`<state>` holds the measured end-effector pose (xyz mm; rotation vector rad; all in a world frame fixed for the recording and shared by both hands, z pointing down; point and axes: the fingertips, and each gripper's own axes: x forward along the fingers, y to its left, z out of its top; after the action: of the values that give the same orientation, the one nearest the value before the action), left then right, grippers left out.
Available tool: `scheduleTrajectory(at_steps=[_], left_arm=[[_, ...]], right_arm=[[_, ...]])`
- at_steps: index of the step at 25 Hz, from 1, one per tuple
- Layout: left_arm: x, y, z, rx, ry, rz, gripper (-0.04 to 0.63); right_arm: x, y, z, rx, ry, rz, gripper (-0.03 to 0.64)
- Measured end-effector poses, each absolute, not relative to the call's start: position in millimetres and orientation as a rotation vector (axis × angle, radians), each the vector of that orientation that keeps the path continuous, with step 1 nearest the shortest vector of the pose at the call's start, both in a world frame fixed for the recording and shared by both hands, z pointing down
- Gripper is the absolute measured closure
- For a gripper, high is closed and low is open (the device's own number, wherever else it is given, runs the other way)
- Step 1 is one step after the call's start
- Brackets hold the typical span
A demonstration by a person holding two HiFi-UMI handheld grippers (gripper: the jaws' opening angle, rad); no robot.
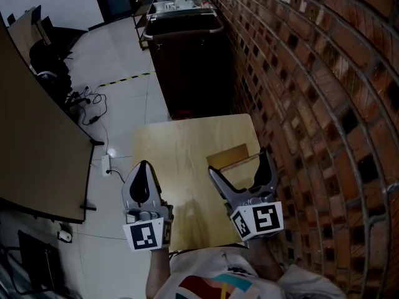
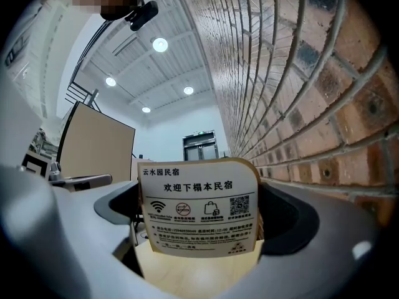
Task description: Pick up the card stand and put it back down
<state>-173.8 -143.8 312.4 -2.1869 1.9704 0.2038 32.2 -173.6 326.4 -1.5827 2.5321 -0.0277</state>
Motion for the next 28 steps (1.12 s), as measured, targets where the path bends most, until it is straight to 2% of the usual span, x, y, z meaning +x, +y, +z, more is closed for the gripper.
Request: scheduleTrajectory(at_steps=[15,28], left_arm=[[-178.7,-143.1,316.3,-2.202,1.976,0.202,0.595],[-201.8,-150.1,347.5,-2.195,2.093,0.142,0.595]], right_arm=[[31.9,-179.5,335.2,-1.616,2.515,-0.066,0.043],[18.0,-323.6,413.2,-1.775,2.554,-0.231,0.043]])
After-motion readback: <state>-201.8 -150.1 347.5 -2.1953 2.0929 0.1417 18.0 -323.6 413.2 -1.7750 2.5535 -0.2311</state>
